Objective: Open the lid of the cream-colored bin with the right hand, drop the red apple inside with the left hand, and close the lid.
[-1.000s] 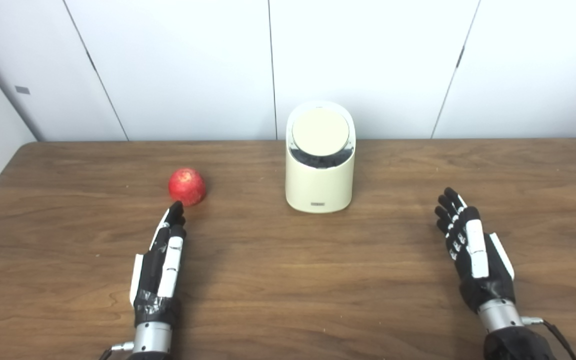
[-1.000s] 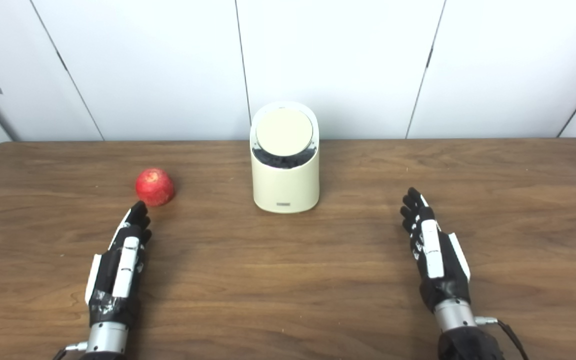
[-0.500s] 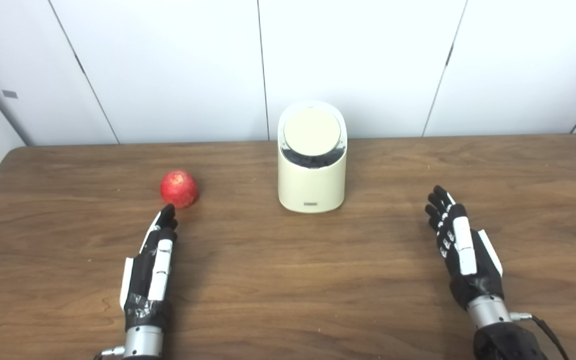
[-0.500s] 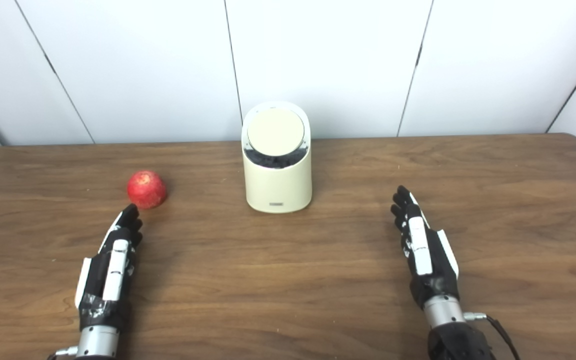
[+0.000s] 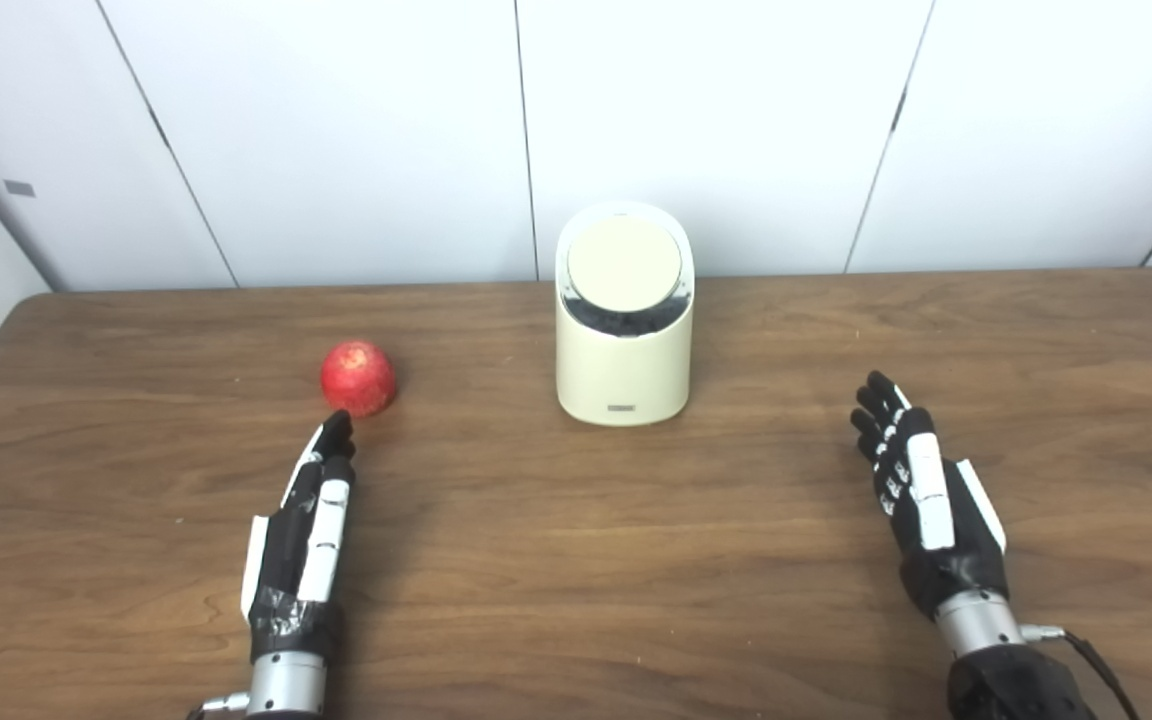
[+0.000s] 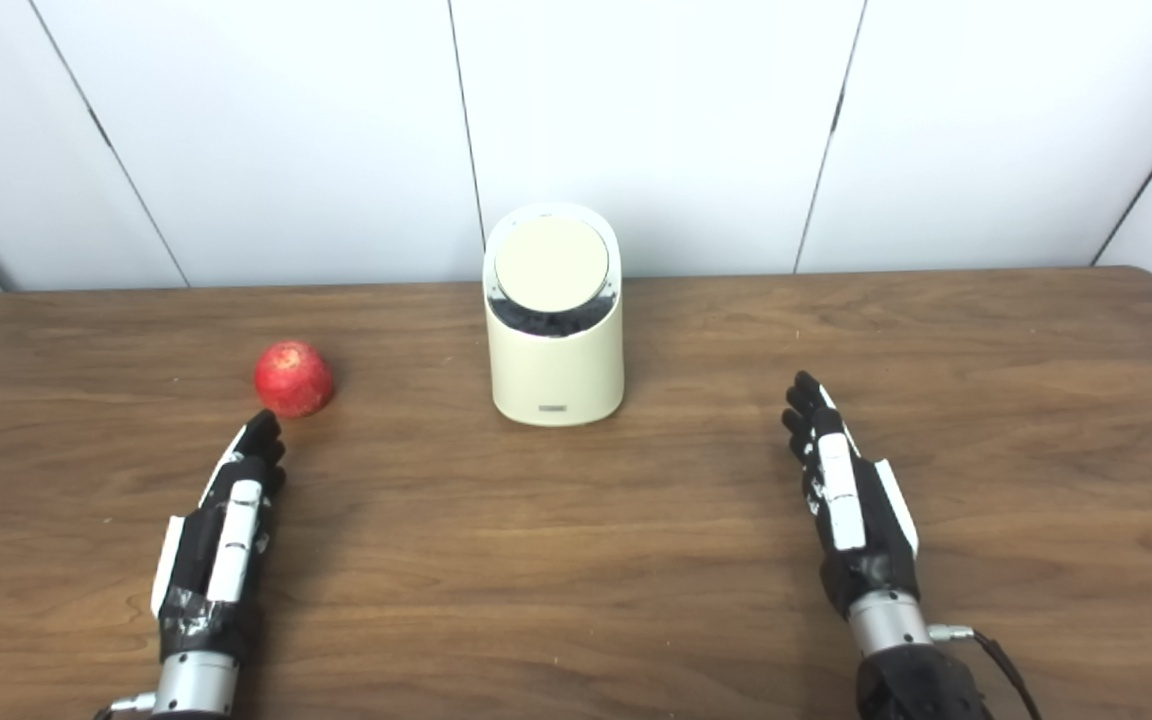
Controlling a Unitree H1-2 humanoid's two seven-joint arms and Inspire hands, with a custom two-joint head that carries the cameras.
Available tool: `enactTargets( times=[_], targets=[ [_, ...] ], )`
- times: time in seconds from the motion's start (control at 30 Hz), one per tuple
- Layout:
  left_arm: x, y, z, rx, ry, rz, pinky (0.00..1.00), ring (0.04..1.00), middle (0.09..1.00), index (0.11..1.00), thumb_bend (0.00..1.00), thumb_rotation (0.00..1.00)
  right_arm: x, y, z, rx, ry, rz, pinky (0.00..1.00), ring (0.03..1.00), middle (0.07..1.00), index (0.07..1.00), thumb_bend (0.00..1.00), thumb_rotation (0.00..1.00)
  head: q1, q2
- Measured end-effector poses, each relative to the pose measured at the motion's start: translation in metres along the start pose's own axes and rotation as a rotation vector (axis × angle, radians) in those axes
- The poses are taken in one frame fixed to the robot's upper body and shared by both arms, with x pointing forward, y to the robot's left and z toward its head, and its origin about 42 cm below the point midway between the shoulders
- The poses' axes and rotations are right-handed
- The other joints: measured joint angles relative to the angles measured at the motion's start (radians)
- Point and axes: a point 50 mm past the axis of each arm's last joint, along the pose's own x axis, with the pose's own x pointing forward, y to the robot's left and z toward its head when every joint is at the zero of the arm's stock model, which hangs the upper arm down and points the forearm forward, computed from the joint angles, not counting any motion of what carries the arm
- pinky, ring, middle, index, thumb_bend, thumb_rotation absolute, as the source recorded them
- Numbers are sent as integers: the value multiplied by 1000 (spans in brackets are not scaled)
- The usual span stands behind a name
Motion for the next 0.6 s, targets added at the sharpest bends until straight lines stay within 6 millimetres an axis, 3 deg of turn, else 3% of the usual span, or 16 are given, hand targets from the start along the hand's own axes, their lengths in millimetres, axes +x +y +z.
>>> enactTargets(
  times=[0.4,0.6],
  targets=[
    [0,0,0,-4,-1,2,996,983,970,946,457,702,0,-1,-1,-12,-2,5,985,953,953,950,499,1000,-15,-12],
    [0,-1,-1,-4,-16,-9,1000,1000,985,961,501,661,1,-4,-7,-73,-32,7,969,955,961,972,582,937,-44,-75]
  ],
)
